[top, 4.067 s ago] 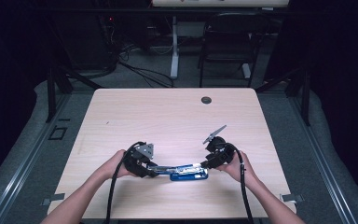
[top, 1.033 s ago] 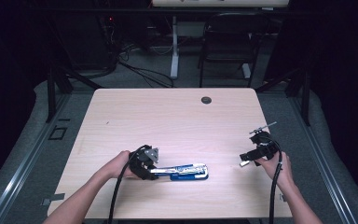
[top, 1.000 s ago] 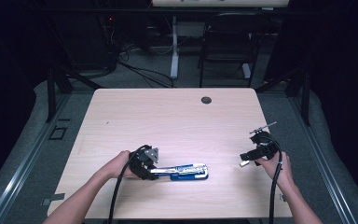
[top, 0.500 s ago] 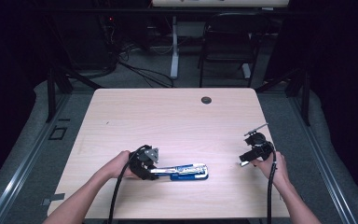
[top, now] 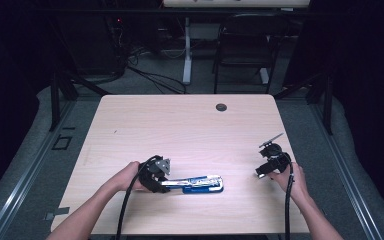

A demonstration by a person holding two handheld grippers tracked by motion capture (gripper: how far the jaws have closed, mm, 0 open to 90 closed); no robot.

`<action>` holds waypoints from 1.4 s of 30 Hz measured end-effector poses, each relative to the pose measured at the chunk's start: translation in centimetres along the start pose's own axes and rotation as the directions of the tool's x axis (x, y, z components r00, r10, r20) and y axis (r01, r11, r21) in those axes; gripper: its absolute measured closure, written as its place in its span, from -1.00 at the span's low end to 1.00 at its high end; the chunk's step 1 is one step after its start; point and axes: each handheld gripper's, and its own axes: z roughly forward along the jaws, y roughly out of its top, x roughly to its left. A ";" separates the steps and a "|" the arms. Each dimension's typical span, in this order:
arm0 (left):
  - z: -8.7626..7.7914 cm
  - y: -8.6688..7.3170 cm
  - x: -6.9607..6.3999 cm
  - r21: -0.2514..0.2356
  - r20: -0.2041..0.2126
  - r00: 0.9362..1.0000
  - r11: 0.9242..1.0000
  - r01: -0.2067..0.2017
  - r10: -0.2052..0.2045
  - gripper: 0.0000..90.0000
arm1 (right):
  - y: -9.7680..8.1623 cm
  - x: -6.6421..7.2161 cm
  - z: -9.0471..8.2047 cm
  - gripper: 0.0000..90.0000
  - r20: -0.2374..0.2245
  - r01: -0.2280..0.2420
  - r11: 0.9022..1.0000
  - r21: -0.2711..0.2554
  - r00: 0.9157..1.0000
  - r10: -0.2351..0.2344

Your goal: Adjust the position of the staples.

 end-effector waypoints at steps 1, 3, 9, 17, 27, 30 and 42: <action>0.0 0.0 0.0 0.000 0.000 1.000 1.000 0.000 0.000 0.45 | 0.0 0.0 0.0 -0.14 -0.003 0.004 1.000 0.005 1.000 -0.004; 0.0 0.0 0.0 0.000 0.000 1.000 1.000 0.001 -0.001 0.45 | -0.1 0.1 -0.1 -0.14 0.005 0.006 1.000 0.008 1.000 -0.006; 0.0 0.0 0.0 0.000 0.000 1.000 1.000 0.003 -0.003 0.45 | -0.1 0.1 -0.1 -0.16 0.007 -0.007 1.000 -0.015 1.000 0.007; 0.0 0.0 0.0 0.000 0.000 1.000 1.000 0.002 -0.002 0.45 | 0.2 0.4 0.4 -0.15 0.009 0.009 1.000 0.019 1.000 -0.009; 0.0 0.0 0.0 0.000 0.001 1.000 1.000 0.004 -0.004 0.45 | -0.3 0.3 0.1 -0.07 0.002 0.010 0.999 0.045 1.000 -0.010; 0.0 0.0 0.0 0.002 0.002 1.000 1.000 0.003 -0.003 0.45 | -0.4 0.2 0.1 0.04 0.001 0.006 0.999 0.046 1.000 -0.007; 0.0 0.0 0.0 0.001 0.003 1.000 1.000 0.001 -0.001 0.45 | -0.3 0.1 -0.1 0.49 -0.046 -0.014 1.000 0.028 0.999 0.015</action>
